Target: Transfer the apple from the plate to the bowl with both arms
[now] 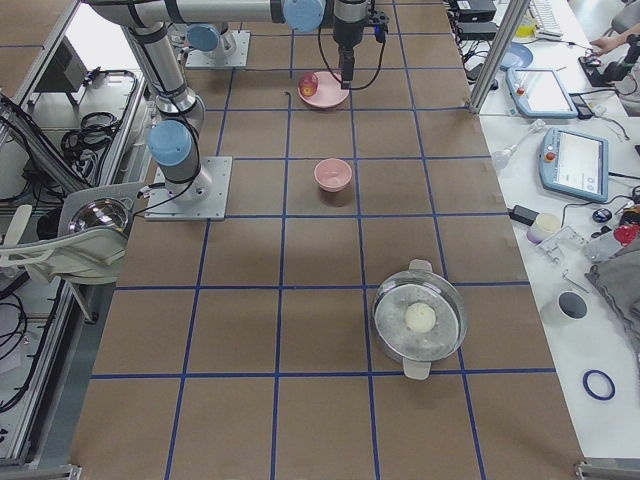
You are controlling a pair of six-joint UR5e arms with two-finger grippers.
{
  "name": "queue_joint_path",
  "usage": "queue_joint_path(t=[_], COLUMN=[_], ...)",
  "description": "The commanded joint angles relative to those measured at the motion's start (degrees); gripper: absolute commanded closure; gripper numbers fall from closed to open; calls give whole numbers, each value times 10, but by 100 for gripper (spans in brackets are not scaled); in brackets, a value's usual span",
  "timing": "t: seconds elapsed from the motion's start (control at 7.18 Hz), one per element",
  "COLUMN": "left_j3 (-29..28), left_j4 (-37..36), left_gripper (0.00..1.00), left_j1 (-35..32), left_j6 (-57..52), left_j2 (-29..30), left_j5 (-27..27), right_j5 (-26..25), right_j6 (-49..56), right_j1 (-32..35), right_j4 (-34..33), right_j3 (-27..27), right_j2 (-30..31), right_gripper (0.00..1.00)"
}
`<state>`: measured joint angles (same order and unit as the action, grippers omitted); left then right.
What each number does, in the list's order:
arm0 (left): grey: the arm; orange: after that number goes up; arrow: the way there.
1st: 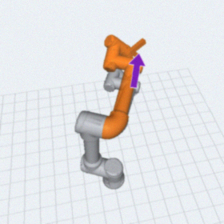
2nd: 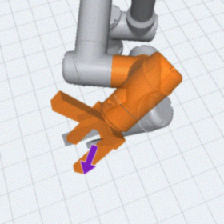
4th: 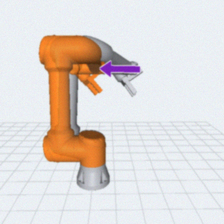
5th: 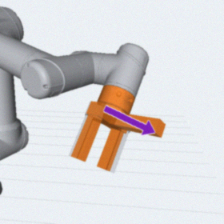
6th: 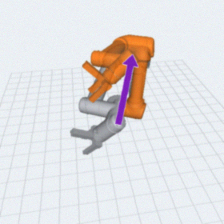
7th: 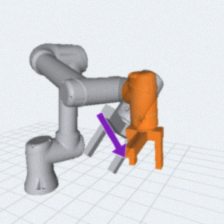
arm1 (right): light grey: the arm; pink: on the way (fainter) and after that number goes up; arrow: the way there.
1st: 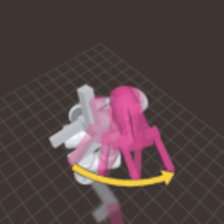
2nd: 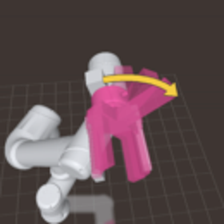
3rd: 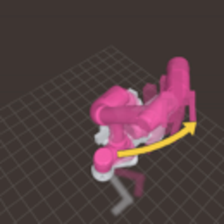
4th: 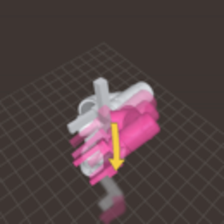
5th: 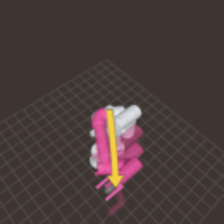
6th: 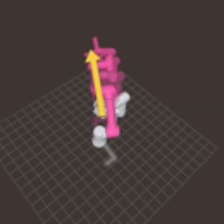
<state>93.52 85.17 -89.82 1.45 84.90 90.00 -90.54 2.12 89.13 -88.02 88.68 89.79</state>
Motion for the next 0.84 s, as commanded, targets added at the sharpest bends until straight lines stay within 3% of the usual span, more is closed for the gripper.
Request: queue_joint_path(t=[0.0,0.7], left_j3=[0,0], left_j4=[0,0], left_gripper=[0,0], left_j1=[0,0], left_j6=[0,0], left_j2=[0,0], left_j5=[0,0], right_j5=[2,3], right_j6=[-1,12], right_j1=[1,0], right_j4=[0,1], right_j3=[0,0], right_j2=[1,-3], right_gripper=[0,0])
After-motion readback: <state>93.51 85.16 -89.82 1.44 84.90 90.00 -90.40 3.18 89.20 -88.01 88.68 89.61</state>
